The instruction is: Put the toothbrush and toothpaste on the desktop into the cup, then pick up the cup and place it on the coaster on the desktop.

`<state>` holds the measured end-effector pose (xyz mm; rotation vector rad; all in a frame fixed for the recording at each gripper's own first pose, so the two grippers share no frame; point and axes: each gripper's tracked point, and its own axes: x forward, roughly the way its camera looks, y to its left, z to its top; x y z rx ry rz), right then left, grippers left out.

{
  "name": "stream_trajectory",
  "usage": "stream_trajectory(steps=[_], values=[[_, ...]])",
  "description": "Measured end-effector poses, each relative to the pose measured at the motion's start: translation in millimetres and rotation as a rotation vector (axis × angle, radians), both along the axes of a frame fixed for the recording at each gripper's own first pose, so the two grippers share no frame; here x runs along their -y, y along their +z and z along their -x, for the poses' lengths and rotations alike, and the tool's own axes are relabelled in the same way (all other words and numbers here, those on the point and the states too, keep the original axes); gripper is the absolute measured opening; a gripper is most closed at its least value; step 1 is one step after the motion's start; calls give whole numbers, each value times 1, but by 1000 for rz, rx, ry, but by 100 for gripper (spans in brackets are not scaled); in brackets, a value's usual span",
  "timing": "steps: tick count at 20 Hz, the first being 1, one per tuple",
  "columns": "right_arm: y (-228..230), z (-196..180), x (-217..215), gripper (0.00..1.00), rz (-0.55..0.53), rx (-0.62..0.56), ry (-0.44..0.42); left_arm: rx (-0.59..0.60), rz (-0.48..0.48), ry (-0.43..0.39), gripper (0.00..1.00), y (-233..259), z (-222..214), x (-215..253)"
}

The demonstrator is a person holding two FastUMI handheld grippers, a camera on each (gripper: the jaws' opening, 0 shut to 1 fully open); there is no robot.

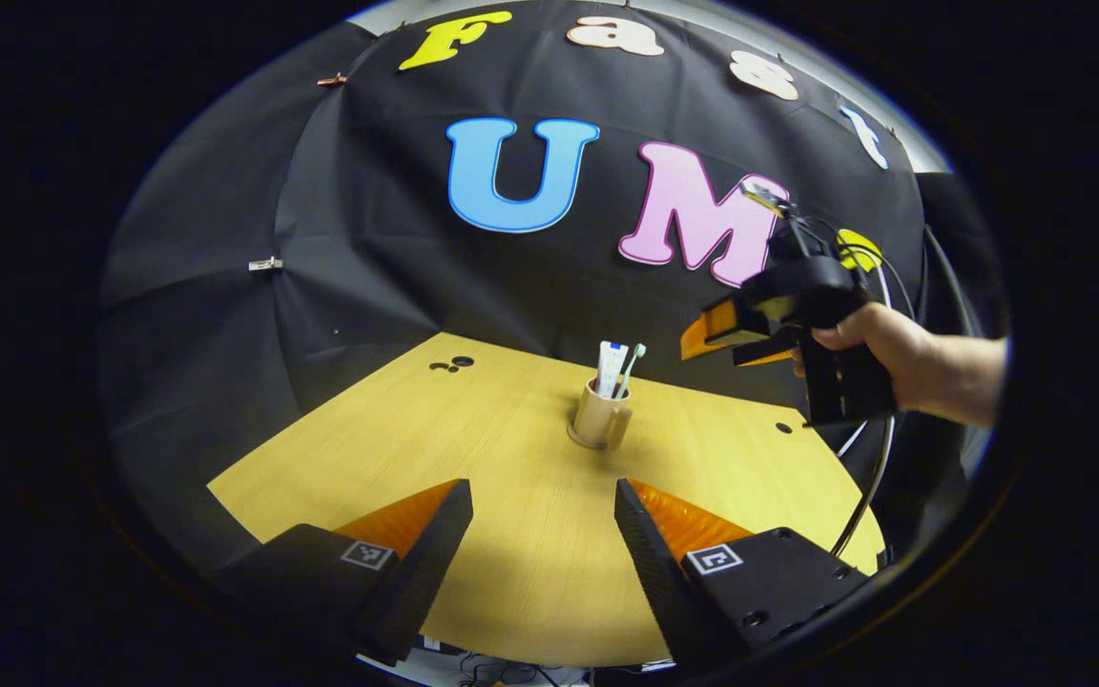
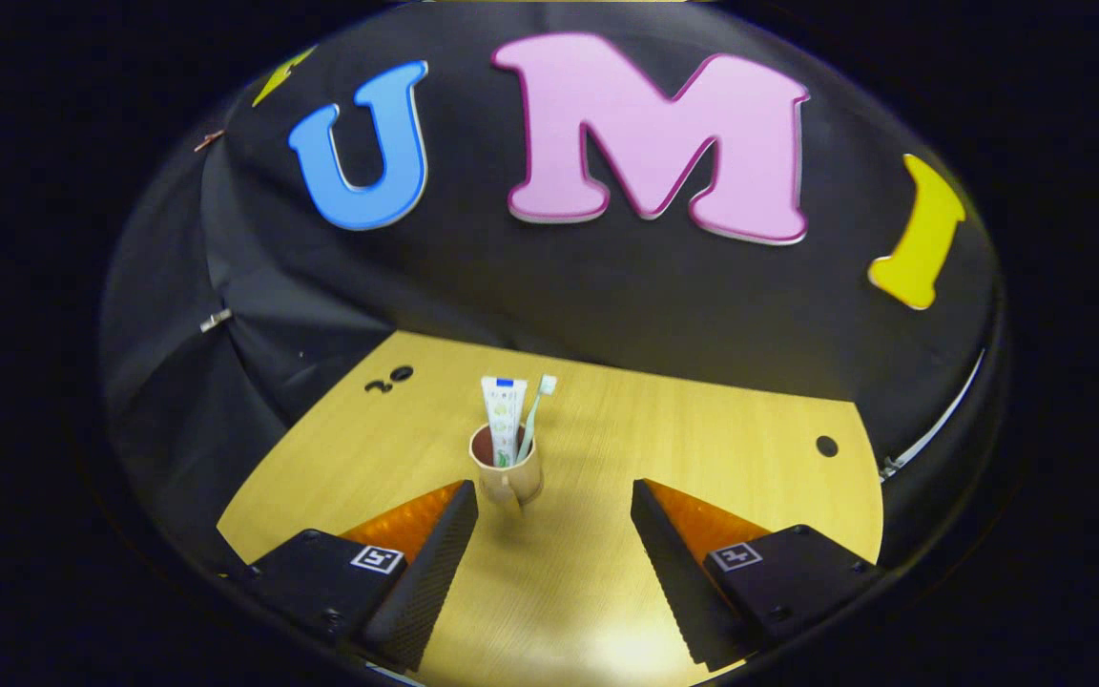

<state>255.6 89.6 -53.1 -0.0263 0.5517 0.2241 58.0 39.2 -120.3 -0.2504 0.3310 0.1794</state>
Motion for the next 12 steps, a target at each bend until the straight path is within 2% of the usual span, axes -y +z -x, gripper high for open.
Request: stream_trajectory(steps=[5, 9, 12], values=[[57, 66, 41, 99, -56, 197, -113, 58, -29, -41, 96, 35, 13, 8], [67, 121, 59, 100, -75, 284, -155, 108, -63, -65, 95, 56, 33, 17], [82, 163, 87, 99, -77, 372, -234, 162, -86, -86, 96, 69, 48, 27]])
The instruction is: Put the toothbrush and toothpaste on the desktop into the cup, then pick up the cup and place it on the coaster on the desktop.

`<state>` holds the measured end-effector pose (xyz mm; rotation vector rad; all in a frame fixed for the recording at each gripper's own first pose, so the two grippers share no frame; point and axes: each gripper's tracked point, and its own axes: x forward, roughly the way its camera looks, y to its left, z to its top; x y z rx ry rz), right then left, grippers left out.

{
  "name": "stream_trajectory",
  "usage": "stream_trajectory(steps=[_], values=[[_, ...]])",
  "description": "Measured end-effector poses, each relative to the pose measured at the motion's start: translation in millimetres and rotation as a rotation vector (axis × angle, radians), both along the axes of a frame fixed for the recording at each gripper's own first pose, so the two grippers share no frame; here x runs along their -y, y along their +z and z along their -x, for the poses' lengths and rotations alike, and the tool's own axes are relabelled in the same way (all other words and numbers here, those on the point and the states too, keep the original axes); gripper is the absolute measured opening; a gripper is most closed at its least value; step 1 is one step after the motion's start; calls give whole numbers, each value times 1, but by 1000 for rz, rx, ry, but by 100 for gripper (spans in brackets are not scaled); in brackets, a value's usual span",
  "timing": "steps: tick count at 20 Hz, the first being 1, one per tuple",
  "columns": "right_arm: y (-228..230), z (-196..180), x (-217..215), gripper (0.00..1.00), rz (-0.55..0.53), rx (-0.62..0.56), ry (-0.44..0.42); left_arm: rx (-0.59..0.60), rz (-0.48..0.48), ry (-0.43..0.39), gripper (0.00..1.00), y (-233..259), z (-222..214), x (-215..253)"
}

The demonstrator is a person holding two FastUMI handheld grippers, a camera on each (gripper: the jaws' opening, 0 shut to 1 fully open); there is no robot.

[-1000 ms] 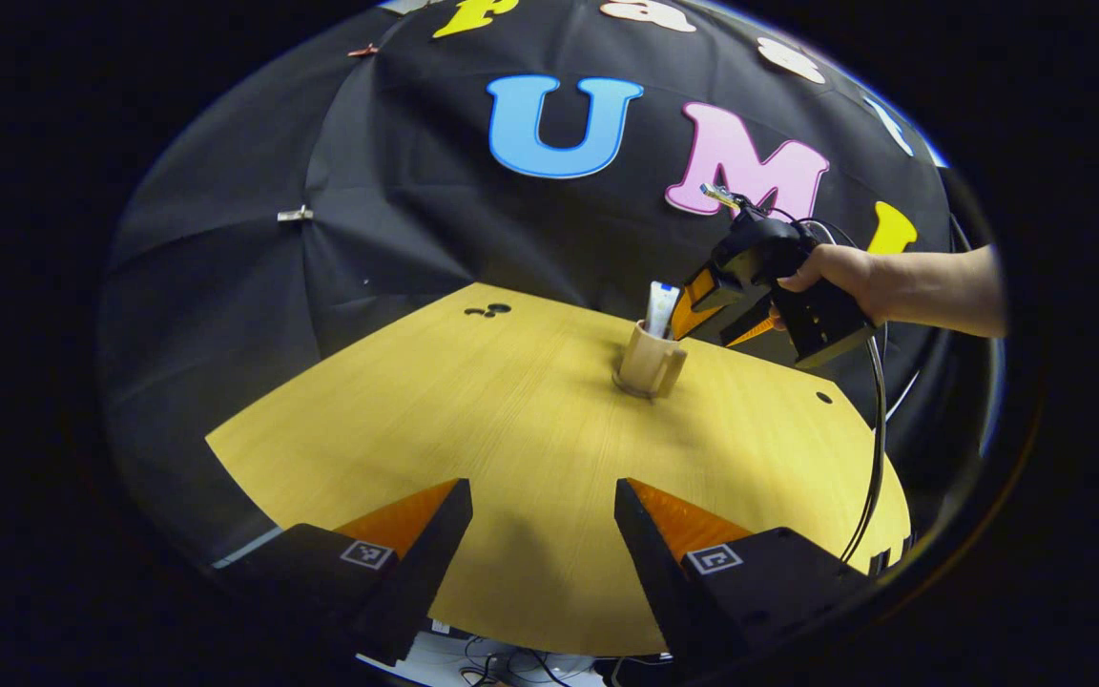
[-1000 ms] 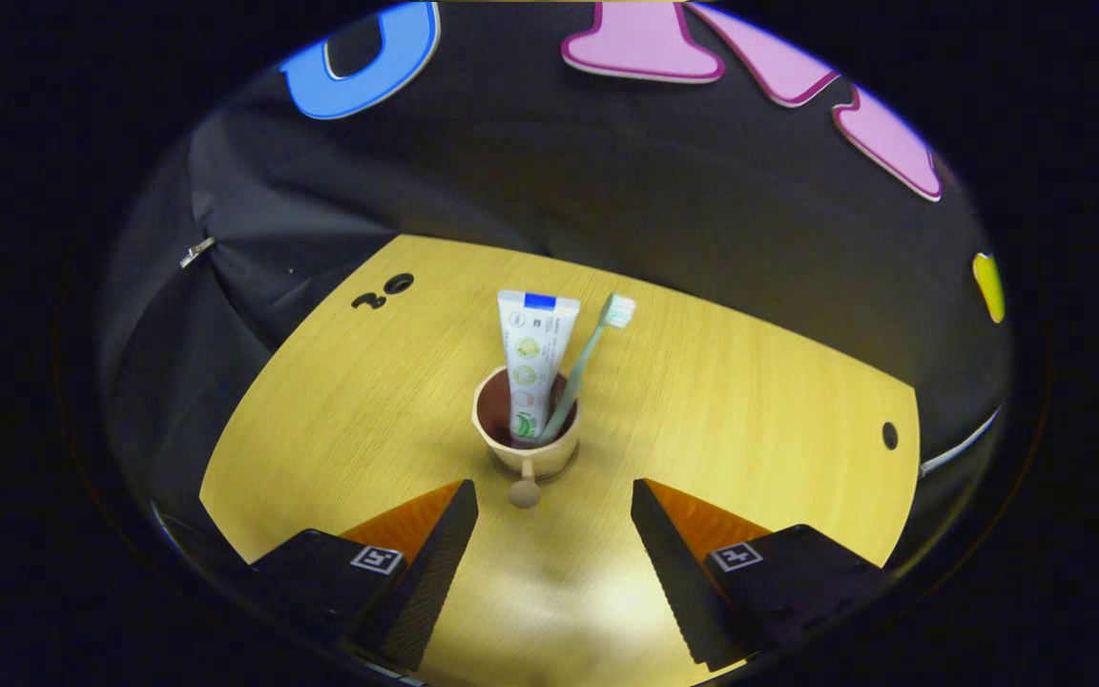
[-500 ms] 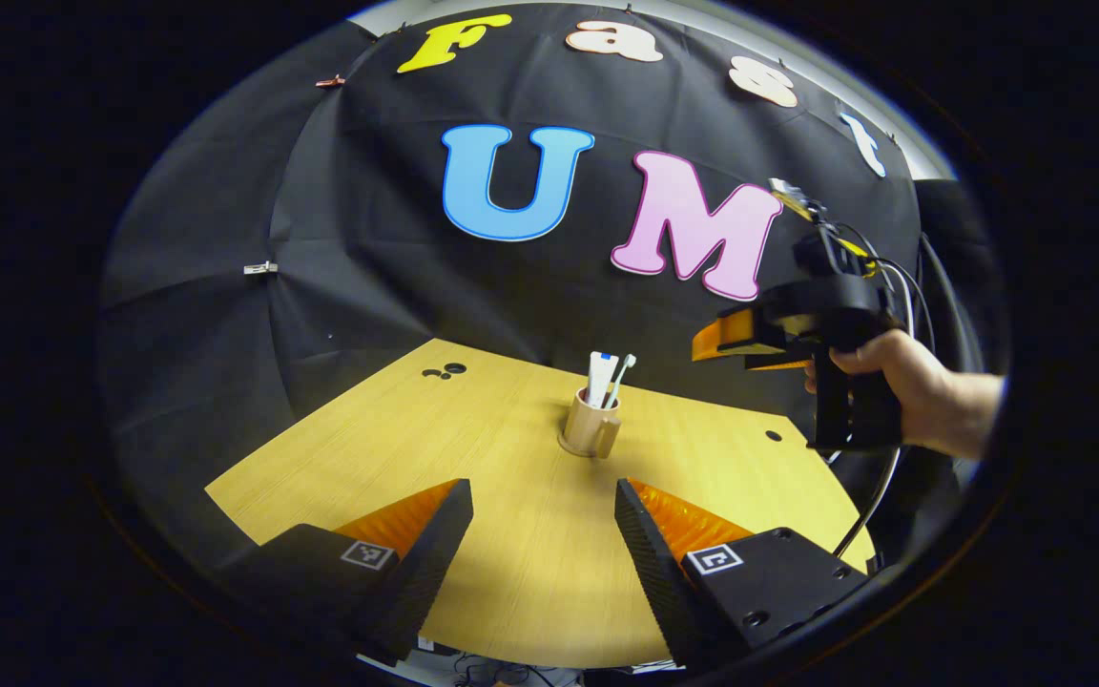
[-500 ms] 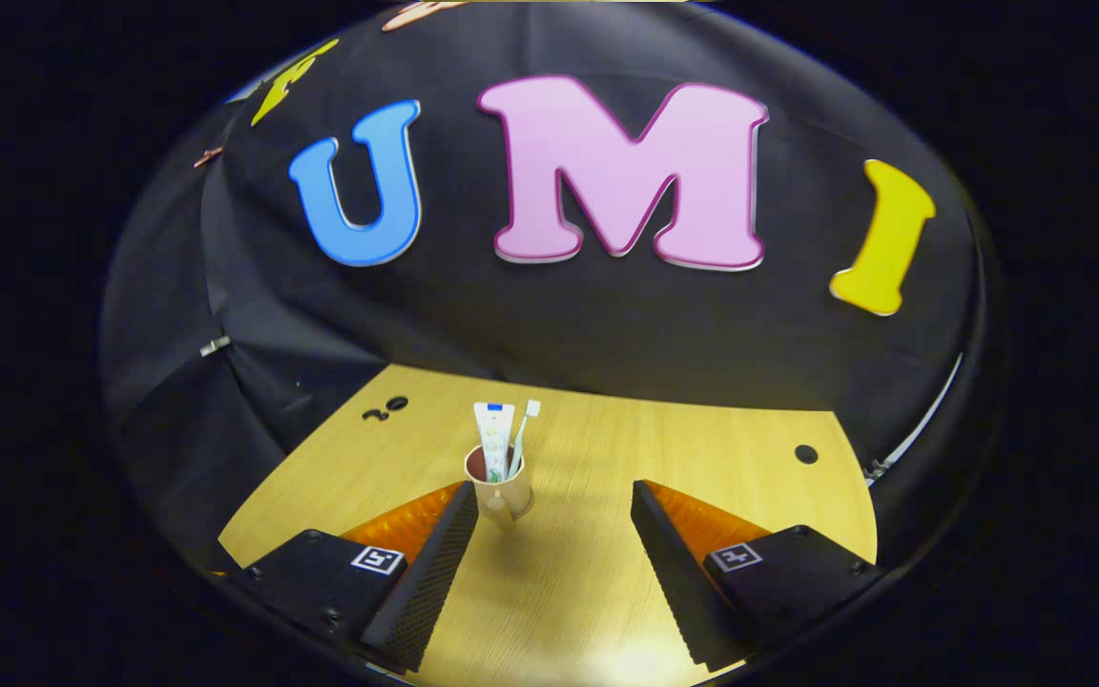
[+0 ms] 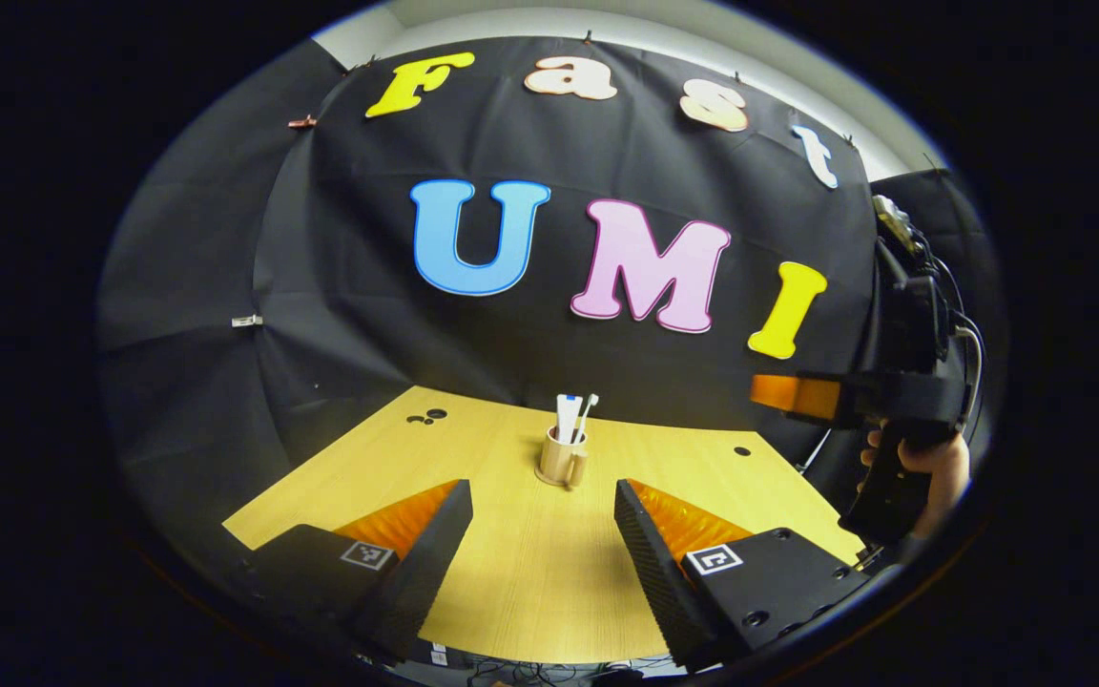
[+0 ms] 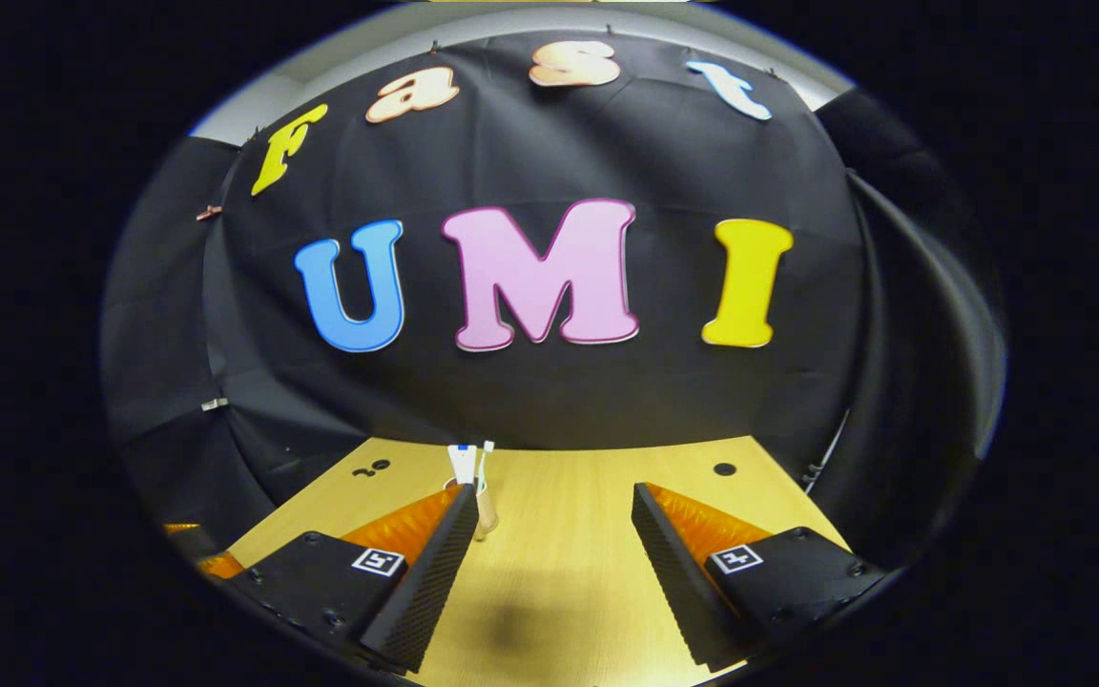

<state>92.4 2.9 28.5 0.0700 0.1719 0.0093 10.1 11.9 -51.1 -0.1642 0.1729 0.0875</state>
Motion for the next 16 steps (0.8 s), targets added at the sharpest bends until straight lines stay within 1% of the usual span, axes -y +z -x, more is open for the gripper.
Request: stream_trajectory(steps=[2, 4, 7, 10, 14, 16], values=[[3, 28, 8, 100, -25, 16, -21, 39, -35, -6, 95, 5, 10, 3], [-2, 52, 17, 100, -21, 17, -41, 70, -57, -9, 95, 7, 20, 7], [-17, 85, 34, 99, -3, -6, -106, 86, -53, -34, 95, 9, 33, 16], [-28, 115, 34, 100, -19, -33, -123, 84, -50, -41, 95, 3, 43, 18], [-45, 142, 34, 99, 12, -40, -146, 59, -46, -64, 95, -6, 51, 24], [-55, 150, 28, 100, -6, -73, -142, 61, -46, -68, 95, -5, 53, 25]])
